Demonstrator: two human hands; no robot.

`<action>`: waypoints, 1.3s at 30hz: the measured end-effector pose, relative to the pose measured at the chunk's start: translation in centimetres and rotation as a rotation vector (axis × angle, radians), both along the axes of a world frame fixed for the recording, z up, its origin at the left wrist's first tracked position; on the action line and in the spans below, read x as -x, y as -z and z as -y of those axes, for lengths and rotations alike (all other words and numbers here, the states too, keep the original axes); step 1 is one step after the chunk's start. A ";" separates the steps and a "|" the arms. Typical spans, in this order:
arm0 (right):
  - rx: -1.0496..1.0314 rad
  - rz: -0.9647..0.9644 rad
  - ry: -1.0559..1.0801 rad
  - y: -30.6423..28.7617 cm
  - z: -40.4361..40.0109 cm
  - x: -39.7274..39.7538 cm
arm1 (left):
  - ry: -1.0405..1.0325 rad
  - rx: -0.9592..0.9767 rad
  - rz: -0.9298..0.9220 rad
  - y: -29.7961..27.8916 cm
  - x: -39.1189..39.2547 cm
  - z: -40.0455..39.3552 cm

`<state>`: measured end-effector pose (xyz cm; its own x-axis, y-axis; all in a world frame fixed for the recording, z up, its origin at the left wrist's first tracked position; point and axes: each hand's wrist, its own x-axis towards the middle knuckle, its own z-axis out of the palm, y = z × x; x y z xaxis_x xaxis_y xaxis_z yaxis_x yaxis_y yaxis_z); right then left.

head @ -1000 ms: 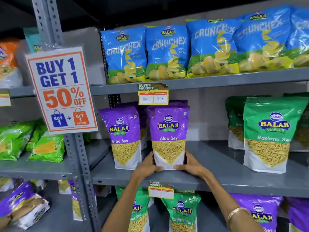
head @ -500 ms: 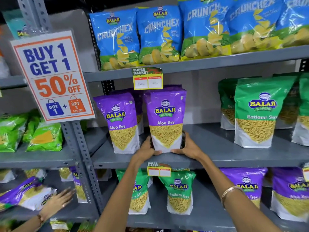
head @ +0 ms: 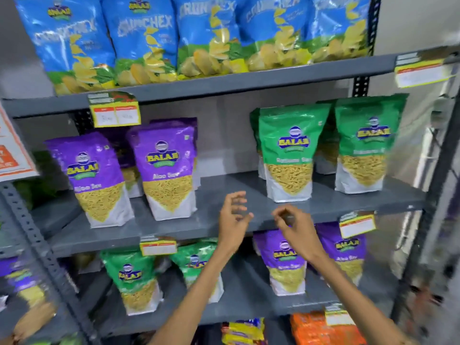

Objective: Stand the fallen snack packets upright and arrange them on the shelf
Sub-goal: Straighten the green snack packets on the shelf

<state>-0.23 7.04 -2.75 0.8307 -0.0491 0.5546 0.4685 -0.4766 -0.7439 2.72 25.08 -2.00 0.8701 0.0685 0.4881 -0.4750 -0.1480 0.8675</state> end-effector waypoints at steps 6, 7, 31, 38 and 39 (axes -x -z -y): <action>-0.120 -0.092 0.082 -2.0 10.3 -6.4 | 0.019 -0.018 -0.143 -1.7 -5.3 8.3; -0.086 -0.187 0.067 -2.1 11.2 -7.6 | 0.015 -0.009 -0.146 -2.1 -5.9 9.2; 0.120 -0.259 -0.299 -1.9 15.0 -13.0 | -0.115 -0.090 -0.236 -0.3 -10.0 10.3; 0.083 -0.270 -0.324 -2.2 15.0 -12.6 | -0.121 -0.121 -0.253 -0.6 -9.1 10.3; 0.060 -0.274 -0.335 -2.3 15.0 -12.5 | -0.113 -0.122 -0.265 -0.7 -8.9 10.3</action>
